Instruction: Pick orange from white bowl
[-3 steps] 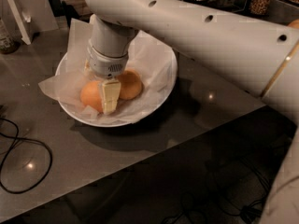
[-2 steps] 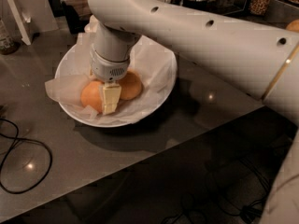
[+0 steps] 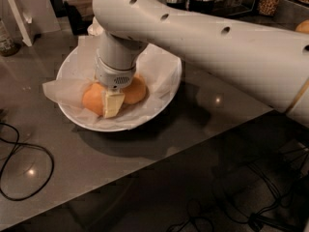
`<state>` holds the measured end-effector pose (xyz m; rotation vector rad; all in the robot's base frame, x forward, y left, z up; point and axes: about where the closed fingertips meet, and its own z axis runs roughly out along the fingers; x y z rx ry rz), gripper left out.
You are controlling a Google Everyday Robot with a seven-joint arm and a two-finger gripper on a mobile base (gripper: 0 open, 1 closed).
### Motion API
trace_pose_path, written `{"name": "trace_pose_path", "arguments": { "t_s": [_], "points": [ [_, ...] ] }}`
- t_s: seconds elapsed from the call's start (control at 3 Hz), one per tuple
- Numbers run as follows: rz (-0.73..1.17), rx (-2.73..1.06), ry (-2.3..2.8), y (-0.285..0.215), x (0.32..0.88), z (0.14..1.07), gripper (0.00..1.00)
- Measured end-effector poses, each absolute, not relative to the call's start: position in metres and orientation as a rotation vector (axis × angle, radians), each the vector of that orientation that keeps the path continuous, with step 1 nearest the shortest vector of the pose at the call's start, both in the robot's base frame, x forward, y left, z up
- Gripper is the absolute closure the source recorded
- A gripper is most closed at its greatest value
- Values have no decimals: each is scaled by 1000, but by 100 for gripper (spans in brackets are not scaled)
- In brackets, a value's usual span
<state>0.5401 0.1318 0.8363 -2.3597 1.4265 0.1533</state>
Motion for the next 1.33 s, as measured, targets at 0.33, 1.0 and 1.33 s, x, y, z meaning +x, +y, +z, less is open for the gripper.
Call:
{"name": "trace_pose_path", "arguments": {
  "t_s": [0.33,1.0,1.33],
  "points": [
    [153,-2354,1433,132,540,834,45],
    [153,-2355,1433,132,540,834,0],
    [152,-2354,1433,132,540,834,0]
  ]
}}
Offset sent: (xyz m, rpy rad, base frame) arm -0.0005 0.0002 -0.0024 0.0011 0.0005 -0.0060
